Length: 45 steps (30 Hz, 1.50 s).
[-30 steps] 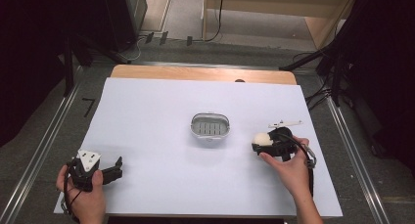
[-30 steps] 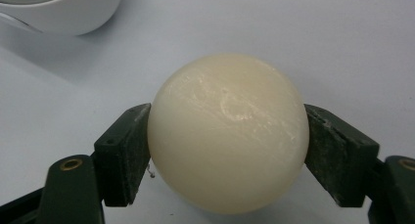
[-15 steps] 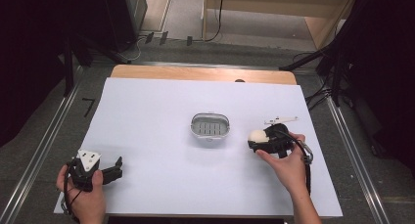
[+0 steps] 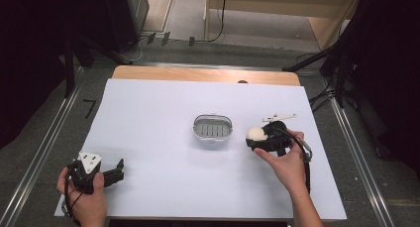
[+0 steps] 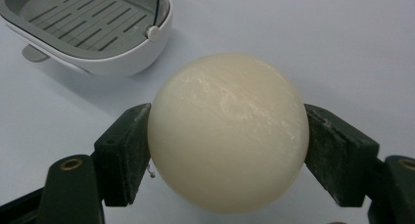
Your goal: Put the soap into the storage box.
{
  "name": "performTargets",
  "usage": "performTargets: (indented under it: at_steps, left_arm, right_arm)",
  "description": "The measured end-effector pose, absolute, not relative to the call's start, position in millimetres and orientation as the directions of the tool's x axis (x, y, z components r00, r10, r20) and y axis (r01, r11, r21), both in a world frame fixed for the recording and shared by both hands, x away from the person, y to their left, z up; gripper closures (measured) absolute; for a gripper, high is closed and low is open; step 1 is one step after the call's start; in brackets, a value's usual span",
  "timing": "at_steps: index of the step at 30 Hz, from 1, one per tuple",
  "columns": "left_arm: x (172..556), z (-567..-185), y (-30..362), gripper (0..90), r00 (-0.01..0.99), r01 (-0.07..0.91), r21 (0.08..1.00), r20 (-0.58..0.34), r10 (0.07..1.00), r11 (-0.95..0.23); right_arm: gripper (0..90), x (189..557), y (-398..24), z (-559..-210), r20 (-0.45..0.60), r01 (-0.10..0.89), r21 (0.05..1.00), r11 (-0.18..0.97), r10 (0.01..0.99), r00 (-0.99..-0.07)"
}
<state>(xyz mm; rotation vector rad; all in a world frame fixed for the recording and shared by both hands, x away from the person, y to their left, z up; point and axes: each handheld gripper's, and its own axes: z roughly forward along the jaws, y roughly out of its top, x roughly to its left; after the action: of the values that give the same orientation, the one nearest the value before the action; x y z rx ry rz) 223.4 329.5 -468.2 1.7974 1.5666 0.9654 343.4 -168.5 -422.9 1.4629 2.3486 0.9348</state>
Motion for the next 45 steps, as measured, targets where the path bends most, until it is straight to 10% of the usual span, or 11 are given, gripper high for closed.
performTargets:
  at_steps: [45]
  left_arm:
    - [224.2, -468.2, 330.2, 0.1, 0.057, 0.590, 0.793, 0.146, 0.988, -0.152]
  right_arm:
    - [24.6, 358.4, -116.1, -397.5, 0.151, 0.679, 0.653, 0.334, 0.822, -0.550]
